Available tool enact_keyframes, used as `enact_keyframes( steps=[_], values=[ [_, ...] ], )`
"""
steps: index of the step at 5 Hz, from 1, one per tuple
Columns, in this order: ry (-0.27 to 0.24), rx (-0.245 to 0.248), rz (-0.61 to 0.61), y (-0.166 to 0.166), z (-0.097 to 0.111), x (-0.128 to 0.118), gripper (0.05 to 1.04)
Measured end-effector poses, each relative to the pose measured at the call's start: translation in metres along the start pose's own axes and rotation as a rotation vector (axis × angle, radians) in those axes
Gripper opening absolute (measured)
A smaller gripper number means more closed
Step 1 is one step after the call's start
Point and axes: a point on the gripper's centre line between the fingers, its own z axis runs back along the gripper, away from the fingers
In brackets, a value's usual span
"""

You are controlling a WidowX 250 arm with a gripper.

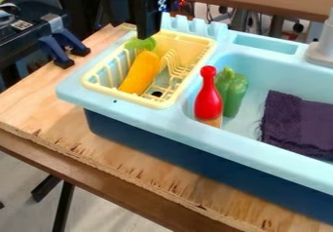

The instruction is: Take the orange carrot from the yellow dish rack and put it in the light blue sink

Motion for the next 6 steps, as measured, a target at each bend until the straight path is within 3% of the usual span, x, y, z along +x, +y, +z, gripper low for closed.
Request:
enact_keyframes(
  steps=[1, 2, 3, 6],
  values=[
    [0.027, -0.011, 0.001, -0.001, -0.01, -0.002, 1.007],
    [-0.01, 0.051, -0.021, 0.0, -0.034, 0.001, 1.007],
    [-0.065, 0.123, -0.046, 0.004, -0.034, 0.012, 1.007],
    [-0.118, 0.205, 0.056, 0.008, -0.061, 0.023, 1.007]
  ],
)
